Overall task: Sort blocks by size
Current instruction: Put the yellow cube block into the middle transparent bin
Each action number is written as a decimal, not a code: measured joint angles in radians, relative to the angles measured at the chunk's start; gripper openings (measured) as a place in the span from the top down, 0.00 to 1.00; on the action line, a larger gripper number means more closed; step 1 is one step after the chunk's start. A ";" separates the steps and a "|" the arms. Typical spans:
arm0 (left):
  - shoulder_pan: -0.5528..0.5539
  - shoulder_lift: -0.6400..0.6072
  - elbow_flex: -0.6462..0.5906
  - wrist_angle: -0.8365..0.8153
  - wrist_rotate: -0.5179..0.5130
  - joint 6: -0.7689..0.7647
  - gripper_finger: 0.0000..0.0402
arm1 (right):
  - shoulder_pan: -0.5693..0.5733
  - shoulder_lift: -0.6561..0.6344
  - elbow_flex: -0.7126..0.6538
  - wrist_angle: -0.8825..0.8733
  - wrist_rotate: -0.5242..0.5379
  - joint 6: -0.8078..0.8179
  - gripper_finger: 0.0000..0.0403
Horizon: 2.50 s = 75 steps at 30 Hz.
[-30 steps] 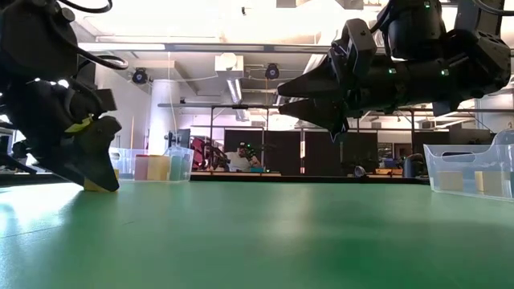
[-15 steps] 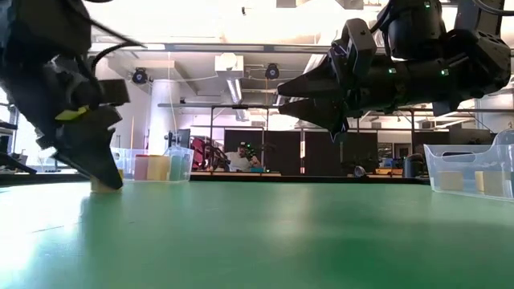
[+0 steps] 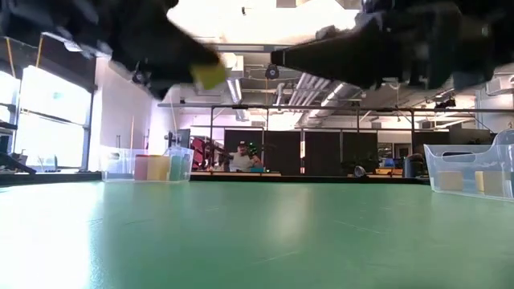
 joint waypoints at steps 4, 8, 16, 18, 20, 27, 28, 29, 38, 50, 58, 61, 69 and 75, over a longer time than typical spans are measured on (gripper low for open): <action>0.030 0.000 0.000 0.092 0.104 0.041 0.72 | 0.037 0.000 0.112 -0.252 0.060 -0.293 0.56; 0.046 0.000 0.000 0.090 0.123 0.034 0.72 | 0.054 0.000 0.218 -0.400 0.217 -0.392 0.56; 0.053 0.000 0.000 0.072 0.125 0.026 0.72 | 0.055 0.000 0.384 -0.615 0.264 -0.495 0.56; 0.053 0.000 0.000 0.063 0.125 0.025 0.72 | 0.052 0.000 0.413 -0.682 0.263 -0.507 0.56; 0.053 0.000 0.000 0.062 0.125 0.025 0.72 | 0.046 0.000 0.436 -0.728 0.262 -0.515 0.55; 0.053 0.000 0.000 0.057 0.123 0.025 0.72 | 0.002 0.000 0.449 -0.748 0.183 -0.569 0.47; 0.053 0.000 0.000 0.057 0.125 0.025 0.72 | -0.004 0.001 0.449 -0.748 0.156 -0.587 0.46; 0.053 0.000 0.000 0.057 0.125 0.025 0.72 | -0.010 0.007 0.449 -0.744 0.136 -0.613 0.45; 0.053 0.001 0.000 0.050 0.125 0.022 0.72 | -0.031 0.070 0.449 -0.696 0.132 -0.876 0.44; 0.053 0.001 0.000 0.038 0.118 0.005 0.71 | -0.029 0.080 0.449 -0.663 0.132 -0.782 0.68; 0.054 -0.001 0.002 -0.002 0.113 0.003 0.59 | 0.055 0.075 0.449 -0.726 0.380 -0.537 0.68; 0.053 0.001 -0.002 -0.033 0.110 -0.004 0.55 | 0.111 0.054 0.448 -0.894 0.562 -0.427 0.68; 0.052 0.000 0.000 -0.060 0.048 -0.011 0.53 | 0.284 -0.083 0.448 -1.562 0.959 0.332 0.68; 0.052 0.000 0.000 -0.064 0.014 -0.011 0.53 | 0.321 -0.262 0.448 -2.246 0.771 1.369 0.68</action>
